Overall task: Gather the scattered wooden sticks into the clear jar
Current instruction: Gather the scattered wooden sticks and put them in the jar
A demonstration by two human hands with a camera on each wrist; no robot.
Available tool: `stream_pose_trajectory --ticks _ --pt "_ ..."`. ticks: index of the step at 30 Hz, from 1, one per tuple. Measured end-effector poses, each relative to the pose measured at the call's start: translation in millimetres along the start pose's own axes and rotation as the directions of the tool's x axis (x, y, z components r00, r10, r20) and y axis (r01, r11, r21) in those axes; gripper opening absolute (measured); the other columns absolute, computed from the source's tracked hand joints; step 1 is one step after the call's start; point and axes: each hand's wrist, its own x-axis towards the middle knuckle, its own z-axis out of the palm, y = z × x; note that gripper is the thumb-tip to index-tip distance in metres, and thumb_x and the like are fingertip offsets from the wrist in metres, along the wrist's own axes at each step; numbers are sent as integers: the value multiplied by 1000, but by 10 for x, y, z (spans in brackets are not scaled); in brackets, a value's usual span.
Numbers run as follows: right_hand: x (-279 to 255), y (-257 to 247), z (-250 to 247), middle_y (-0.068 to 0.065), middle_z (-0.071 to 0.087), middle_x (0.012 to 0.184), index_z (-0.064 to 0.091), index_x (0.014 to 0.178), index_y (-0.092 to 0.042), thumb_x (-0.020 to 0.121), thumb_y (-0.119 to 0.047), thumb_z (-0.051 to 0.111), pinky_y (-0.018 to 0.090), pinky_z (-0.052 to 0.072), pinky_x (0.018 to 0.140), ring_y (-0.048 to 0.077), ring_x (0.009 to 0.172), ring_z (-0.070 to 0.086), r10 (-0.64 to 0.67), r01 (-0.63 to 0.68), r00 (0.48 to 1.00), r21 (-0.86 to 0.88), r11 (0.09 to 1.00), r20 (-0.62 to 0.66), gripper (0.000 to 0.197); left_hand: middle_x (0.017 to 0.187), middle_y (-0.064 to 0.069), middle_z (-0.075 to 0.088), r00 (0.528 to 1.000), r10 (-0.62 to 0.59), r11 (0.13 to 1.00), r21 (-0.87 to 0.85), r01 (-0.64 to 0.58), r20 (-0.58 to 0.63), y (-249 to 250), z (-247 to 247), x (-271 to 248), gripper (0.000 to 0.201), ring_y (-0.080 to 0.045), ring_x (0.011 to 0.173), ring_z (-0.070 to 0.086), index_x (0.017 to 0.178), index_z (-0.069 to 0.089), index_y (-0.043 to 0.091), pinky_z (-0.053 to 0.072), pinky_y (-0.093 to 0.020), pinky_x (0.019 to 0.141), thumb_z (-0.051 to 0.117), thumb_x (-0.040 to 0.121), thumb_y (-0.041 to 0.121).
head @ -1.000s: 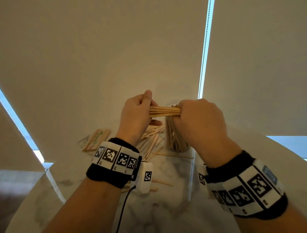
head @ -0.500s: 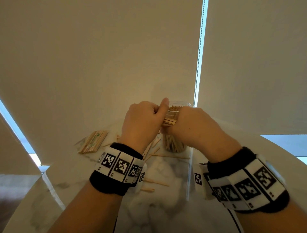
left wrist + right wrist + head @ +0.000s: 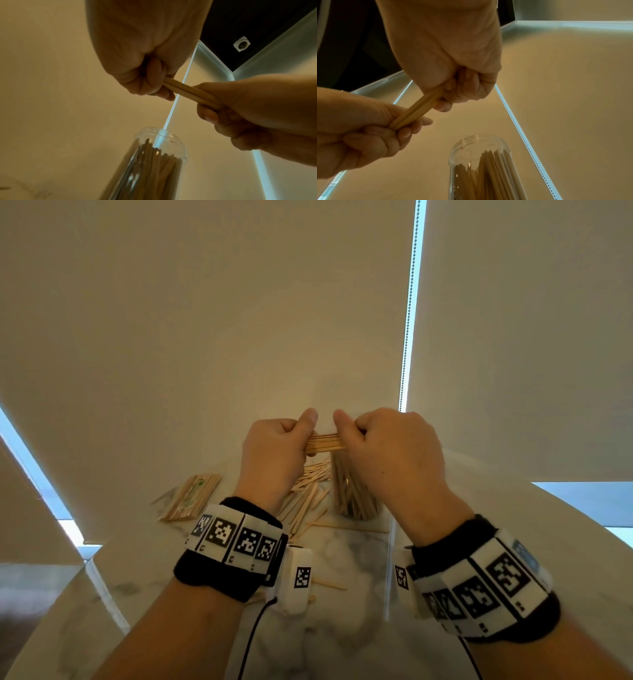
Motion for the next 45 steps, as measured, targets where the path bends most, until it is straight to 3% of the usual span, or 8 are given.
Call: stream_pose_trajectory --ticks 4,8,13,17,22,28,40,45 --pt "107 186 -124 -3 49 46 63 57 -20 98 -56 40 23 32 48 9 46 49 67 -64 997 54 996 -47 59 63 -2 65 996 -46 975 -214 61 78 103 86 -13 42 -16 54 59 90 75 13 49 -30 55 52 104 45" --pt "219 447 -244 -2 54 47 67 59 -17 98 -51 42 26 40 52 13 47 53 151 -146 982 49 988 -118 57 122 5 68 989 -116 975 -180 130 90 61 128 19 39 -9 105 67 126 65 27 60 -33 84 58 98 54" --pt "541 595 -254 -2 51 49 64 60 -17 93 -45 53 26 35 50 16 49 51 126 -132 990 -94 987 -69 45 165 -5 28 935 -187 981 4 195 301 -101 290 119 126 -22 149 30 162 18 31 32 -47 119 90 63 59" --pt "891 430 -184 0 56 63 64 75 -17 86 -49 64 29 47 61 22 66 60 -6 54 984 -270 961 178 34 168 -9 18 916 -179 982 113 148 358 -47 484 315 150 -25 151 27 163 -1 23 31 -46 120 95 53 59" --pt "1121 197 -137 0 59 67 58 67 -16 82 -51 72 35 55 69 21 69 62 -153 288 913 -331 899 378 41 151 -7 48 908 -182 975 190 117 378 -93 585 377 129 -20 131 52 161 16 15 43 -32 102 91 64 55" --pt "1066 257 26 0 62 73 62 81 -14 83 -42 73 27 50 60 17 70 61 -226 382 871 -311 870 435 30 146 -3 52 913 -182 981 128 144 366 -101 586 337 118 -13 117 52 160 19 15 42 -27 94 92 70 42" --pt "970 477 294 4 61 86 52 101 -14 92 -33 65 24 41 55 15 68 54 -132 222 873 -142 965 469 25 127 6 51 924 -168 983 130 131 344 -166 593 328 117 -12 117 52 159 18 14 45 -27 96 91 72 41" --pt "1017 379 257 9 70 106 67 113 -7 100 -19 49 30 51 77 21 88 63 -55 293 725 -236 926 687 25 138 -2 56 922 -168 983 125 132 350 -226 615 367 120 -16 120 56 159 18 13 45 -27 94 93 70 39"
